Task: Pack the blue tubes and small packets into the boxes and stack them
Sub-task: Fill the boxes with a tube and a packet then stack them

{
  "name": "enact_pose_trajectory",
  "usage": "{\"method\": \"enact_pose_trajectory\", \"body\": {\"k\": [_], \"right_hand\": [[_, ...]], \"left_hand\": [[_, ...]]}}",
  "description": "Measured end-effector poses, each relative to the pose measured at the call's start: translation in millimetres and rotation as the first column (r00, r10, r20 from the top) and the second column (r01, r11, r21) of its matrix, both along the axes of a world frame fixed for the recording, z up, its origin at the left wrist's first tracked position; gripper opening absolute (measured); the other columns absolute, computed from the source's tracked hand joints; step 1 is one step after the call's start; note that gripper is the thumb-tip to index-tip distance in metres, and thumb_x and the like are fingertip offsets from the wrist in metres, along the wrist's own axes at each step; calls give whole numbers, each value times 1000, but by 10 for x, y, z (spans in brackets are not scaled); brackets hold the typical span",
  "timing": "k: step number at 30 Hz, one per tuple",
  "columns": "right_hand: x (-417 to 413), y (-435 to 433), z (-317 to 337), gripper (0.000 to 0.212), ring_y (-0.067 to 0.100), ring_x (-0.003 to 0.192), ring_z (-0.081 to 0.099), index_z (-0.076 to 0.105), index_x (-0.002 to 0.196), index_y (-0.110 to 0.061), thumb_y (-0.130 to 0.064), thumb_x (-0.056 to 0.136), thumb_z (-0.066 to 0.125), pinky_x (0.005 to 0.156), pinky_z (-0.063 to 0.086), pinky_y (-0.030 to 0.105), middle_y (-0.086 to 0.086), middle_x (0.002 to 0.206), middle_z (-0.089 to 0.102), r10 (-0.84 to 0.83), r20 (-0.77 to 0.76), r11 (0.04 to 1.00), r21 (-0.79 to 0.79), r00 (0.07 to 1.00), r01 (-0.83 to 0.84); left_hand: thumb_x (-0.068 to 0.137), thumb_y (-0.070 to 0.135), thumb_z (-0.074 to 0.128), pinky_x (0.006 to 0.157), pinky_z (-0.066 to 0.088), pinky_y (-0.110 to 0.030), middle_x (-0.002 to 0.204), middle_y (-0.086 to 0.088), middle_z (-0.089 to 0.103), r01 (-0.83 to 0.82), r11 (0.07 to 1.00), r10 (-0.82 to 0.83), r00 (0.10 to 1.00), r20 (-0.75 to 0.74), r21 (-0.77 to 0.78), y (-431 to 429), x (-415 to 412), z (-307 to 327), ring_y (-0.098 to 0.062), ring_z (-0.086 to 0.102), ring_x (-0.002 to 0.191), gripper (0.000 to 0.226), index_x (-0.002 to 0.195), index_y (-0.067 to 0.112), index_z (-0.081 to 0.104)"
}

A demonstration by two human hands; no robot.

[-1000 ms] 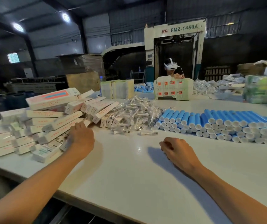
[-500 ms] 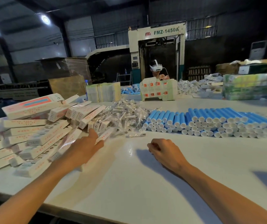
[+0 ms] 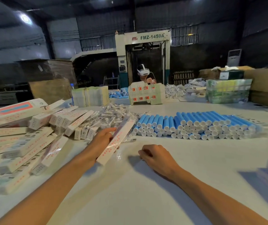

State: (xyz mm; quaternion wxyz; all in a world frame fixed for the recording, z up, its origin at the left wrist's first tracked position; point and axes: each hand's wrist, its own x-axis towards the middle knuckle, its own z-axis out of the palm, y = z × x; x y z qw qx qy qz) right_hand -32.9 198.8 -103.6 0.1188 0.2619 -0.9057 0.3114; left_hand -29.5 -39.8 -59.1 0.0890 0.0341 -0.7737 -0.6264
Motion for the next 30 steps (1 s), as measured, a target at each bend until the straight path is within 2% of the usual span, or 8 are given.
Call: {"method": "enact_pose_trajectory", "body": {"k": [3,5,8,11,16,19,24,30], "right_hand": [[6,4,9,33,32,82,58,64,87,-9,-34,105,51,79,51,44,6,84,70,16,3,1000,4,1000,-16],[22,8,24,34,31,80,58,63,86,-9,-35,106,51,79,51,45,5,82,69,19,12,1000,0,1000,-19],[64,12,49,32,30,75,59,63,84,-10,-33,104,54,75,52,46,4,76,67,-10,42,998,-60,999,12],[-66,77,182,22,26,73,66,69,86,-9,-23,100,59,74,57,47,4,77,70,-115,64,970,-207,991,126],[-836,339,657,13,21,71,56,65,96,-8,-9,98,52,57,40,30,9,90,66,-474,-148,881,-76,868,467],[-1281,504,719,19,31,101,53,59,108,-4,-15,99,47,74,42,38,16,117,58,-590,-306,742,159,747,651],[-1581,628,568,30,29,124,44,65,123,-16,-24,98,50,100,38,44,12,130,51,-597,-429,445,525,677,725],[-1547,552,487,34,31,115,51,51,124,-6,-13,91,58,92,45,38,15,123,57,-549,-521,406,518,654,753]], "left_hand": [[111,43,51,48,54,-28,88,-14,77,78,898,-134,986,99,432,136,-101,44,-20,63,61,45,136,7,60],[92,70,65,46,54,-26,78,-9,68,117,863,-218,964,153,491,195,-157,75,-19,61,59,76,123,1,61],[78,39,91,46,53,-24,72,-5,63,126,863,-195,976,93,489,281,-229,42,-15,58,56,76,132,1,53],[73,17,90,54,56,-24,77,-8,64,158,798,-207,978,18,582,263,-285,-63,-16,60,62,74,137,0,56],[91,20,71,75,59,-35,98,-14,78,149,813,-178,984,-3,563,163,-358,-206,-22,74,79,36,127,13,72],[92,17,75,91,62,-42,110,-18,80,151,820,-147,988,-52,552,153,-385,-253,-28,79,94,27,118,12,74],[75,21,85,89,65,-41,120,-14,78,276,796,-239,961,-140,538,129,-403,-308,-34,77,111,58,128,6,67],[81,25,88,102,57,-50,123,-12,78,360,842,-316,933,-174,402,143,-424,-314,-34,75,114,51,127,12,71]]}}
